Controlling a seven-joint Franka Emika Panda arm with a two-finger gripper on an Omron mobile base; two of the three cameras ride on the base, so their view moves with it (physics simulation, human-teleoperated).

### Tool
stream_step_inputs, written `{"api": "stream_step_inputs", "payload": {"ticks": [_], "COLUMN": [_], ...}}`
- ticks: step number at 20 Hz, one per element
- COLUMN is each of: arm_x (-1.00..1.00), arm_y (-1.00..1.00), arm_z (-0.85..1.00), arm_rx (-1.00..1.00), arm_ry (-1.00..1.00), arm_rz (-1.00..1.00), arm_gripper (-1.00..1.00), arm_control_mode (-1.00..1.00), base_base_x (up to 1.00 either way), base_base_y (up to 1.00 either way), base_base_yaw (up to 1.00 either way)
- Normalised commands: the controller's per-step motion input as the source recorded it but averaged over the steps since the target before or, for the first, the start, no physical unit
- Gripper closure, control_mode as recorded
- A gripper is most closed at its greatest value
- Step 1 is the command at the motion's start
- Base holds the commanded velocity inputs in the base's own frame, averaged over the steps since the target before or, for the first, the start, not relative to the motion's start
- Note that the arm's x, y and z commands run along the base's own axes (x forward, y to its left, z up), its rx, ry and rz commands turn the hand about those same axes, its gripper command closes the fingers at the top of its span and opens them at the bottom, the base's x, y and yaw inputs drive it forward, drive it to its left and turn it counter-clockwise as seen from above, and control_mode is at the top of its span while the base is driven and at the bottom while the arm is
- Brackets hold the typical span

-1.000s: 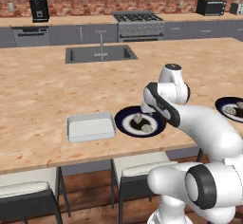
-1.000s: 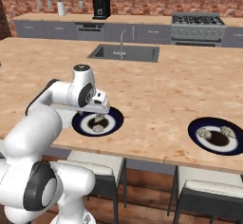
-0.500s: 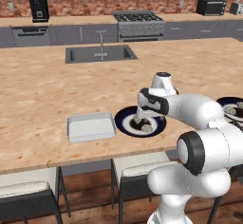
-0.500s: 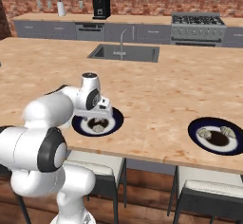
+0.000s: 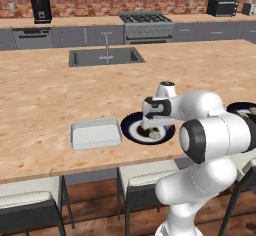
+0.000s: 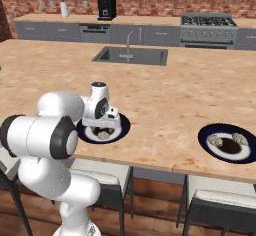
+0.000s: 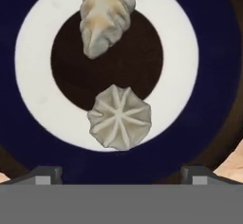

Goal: Place two dumplings into each of the tupperware containers and then place the containers in the fridge.

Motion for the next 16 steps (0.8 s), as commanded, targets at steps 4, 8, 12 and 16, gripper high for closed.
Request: {"api": "stream_step_inputs", "payload": {"ticks": [4,8,12,16], "arm_x": [0.27,0.25,0.13,0.08], "arm_y": [0.03,0.04,0.04,0.02], "arm_z": [-0.37,-0.27,-0.18,-0.18], "arm_rx": [0.0,0.0,0.0,0.0], "arm_ry": [0.05,0.08,0.09,0.05], "arm_rz": [0.0,0.0,0.0,0.0], "arm_gripper": [-1.0,-1.0,-1.0,-1.0], "arm_control_mode": [-1.0,-1.0,-1.0,-1.0], "base_base_x": [0.0,0.0,0.0,0.0], "base_base_y": [0.0,0.0,0.0,0.0], "base_base_yaw": [0.0,0.0,0.0,0.0]}}
